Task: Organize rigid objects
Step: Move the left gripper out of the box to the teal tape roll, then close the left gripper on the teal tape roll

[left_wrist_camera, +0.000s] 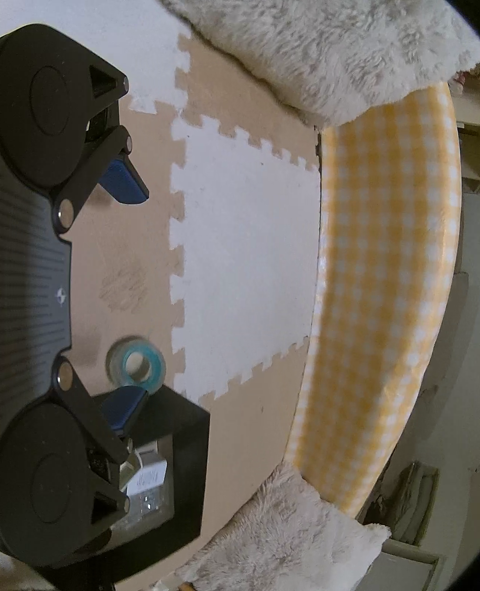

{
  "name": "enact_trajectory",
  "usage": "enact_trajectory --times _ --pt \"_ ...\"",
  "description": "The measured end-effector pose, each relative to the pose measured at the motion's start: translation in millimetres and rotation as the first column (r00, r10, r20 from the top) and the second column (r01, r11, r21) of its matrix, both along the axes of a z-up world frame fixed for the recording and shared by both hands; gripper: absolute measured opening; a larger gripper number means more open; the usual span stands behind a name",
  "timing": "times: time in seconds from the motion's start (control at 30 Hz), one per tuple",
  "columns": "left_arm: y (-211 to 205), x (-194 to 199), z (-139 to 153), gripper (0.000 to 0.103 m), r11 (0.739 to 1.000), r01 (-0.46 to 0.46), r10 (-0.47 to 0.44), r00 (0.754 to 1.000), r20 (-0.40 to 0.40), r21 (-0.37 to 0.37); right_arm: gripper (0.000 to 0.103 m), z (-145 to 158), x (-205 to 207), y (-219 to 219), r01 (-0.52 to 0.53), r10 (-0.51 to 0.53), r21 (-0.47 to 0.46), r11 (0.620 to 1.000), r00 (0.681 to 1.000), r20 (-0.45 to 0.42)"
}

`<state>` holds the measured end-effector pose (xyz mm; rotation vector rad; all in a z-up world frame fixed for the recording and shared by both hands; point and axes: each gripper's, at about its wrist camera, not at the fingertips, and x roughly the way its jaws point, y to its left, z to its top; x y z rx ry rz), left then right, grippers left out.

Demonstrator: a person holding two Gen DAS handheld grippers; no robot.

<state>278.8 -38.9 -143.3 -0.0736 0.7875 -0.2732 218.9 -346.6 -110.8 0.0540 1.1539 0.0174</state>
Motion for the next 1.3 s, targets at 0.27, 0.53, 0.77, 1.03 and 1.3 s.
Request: enact_trajectory --times 0.27,0.53,0.77,1.03,1.3 --pt "-6.7 25.4 -21.4 0.103 0.998 0.051 -0.052 0.999 0.003 0.036 0.005 -2.2 1.6 5.2 -0.018 0.017 -0.035 0.999 1.000 -0.012" --pt "-20.2 33.1 -37.4 0.103 0.991 0.089 -0.089 0.996 -0.010 0.100 0.005 -7.4 3.3 9.5 -0.032 0.030 -0.064 0.997 0.999 -0.032" --pt "-21.1 36.3 -31.6 0.103 0.977 0.072 -0.067 0.997 -0.034 0.200 0.005 -9.8 3.7 11.4 -0.037 0.034 -0.075 0.996 0.999 -0.041" --pt "-3.5 31.9 -18.2 0.103 0.941 0.082 -0.064 0.996 -0.065 0.330 0.005 -10.9 2.7 10.5 -0.036 0.033 -0.064 0.997 0.999 -0.041" --pt "7.7 18.8 -1.3 0.102 0.960 0.261 -0.259 0.965 -0.028 0.105 0.006 -10.9 2.4 9.0 -0.035 0.033 -0.057 0.998 0.998 -0.044"
